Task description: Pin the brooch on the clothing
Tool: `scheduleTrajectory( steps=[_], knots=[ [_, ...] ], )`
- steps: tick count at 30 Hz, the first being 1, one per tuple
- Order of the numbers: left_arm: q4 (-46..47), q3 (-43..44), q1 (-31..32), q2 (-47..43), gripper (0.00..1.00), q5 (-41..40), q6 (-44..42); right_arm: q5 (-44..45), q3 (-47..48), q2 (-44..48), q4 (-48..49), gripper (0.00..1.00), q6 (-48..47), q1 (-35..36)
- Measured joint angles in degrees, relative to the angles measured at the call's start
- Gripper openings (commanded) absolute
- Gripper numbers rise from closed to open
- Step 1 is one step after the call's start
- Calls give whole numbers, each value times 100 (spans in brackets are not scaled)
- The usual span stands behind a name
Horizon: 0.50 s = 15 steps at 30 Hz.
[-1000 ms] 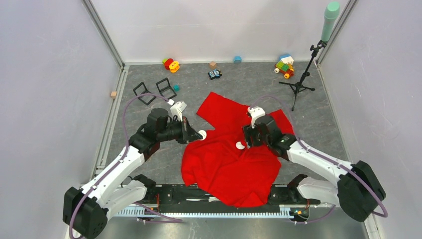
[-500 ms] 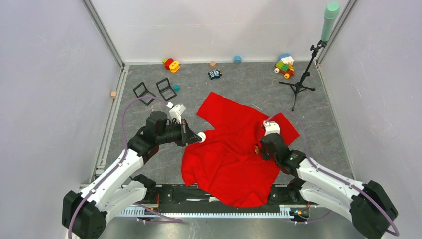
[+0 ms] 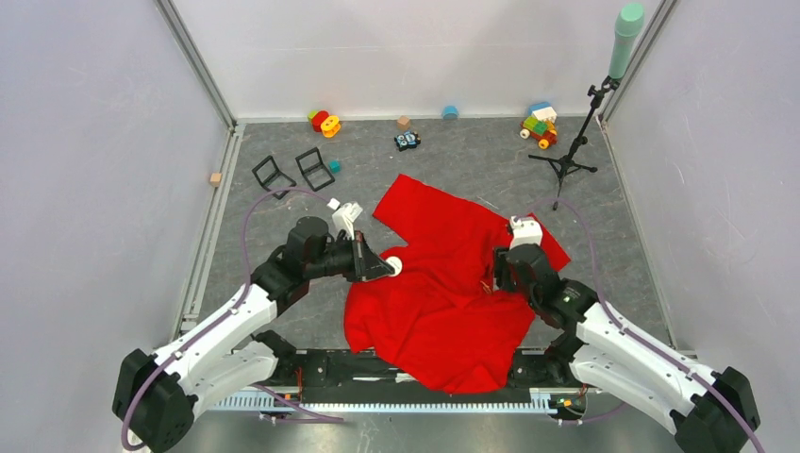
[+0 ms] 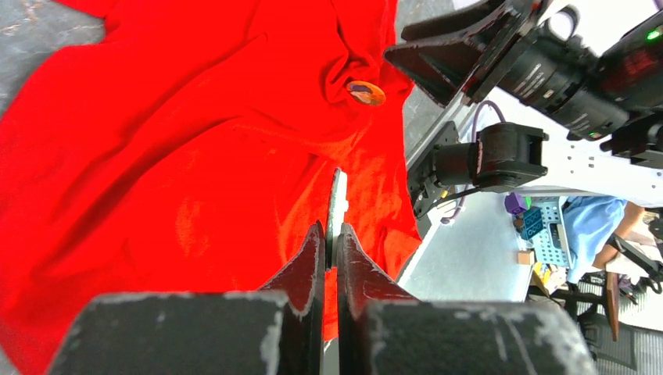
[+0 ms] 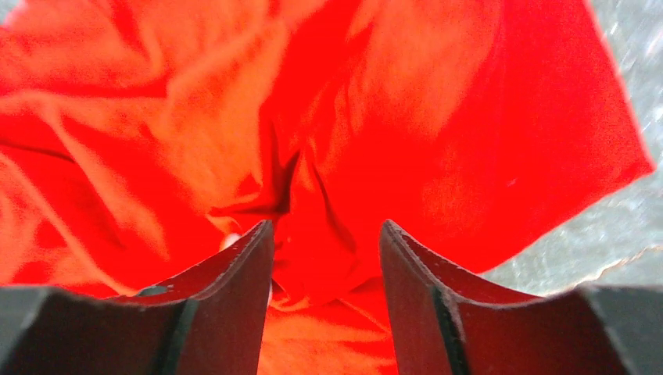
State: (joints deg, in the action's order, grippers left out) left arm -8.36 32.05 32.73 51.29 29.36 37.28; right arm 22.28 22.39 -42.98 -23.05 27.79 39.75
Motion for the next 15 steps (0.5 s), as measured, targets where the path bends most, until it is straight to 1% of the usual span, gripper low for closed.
scheduleTrajectory(
  steps=[2,4,7,9,12,15],
  knots=[
    [162,0,142,70,2,-87,87,33,343,-120,33,61,-173,0],
    [341,0,319,227,2,-188,184,20,568,-297,153,60,-356,0],
    [581,0,503,492,2,-271,308,-149,726,-704,422,55,-610,0],
    [739,2,610,660,2,-348,380,-328,728,-1029,621,50,-772,-20],
    [940,11,728,866,2,-426,455,-654,723,-1467,850,47,-931,-160],
    [1119,28,896,1056,2,-535,507,-951,636,-1694,1088,44,-1019,-407]
  ],
)
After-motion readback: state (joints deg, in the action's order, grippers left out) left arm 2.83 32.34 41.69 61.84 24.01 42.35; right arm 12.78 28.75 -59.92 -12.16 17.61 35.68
